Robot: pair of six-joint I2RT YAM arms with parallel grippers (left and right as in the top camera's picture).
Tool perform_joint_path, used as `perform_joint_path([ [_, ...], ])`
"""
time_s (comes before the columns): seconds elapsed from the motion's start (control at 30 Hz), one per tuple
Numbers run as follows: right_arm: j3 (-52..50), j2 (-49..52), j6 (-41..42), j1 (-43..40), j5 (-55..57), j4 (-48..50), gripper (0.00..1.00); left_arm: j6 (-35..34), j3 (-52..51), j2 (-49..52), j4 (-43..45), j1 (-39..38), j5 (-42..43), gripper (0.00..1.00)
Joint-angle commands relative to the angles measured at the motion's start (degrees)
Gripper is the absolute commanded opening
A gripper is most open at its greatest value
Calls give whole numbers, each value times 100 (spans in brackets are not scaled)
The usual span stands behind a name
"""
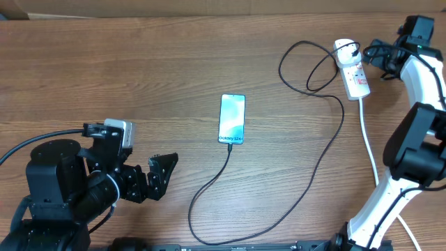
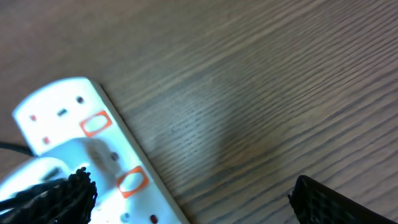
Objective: Plug charger to phone and switch on socket
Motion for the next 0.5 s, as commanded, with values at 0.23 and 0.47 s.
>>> perform_joint_path([
  [0.23, -28, 507, -188, 0, 111, 304, 100, 85, 31, -17, 20, -11, 61, 100],
  [0.47, -28, 581, -181, 0, 101, 332, 100, 85, 31, -17, 20, -11, 61, 100],
])
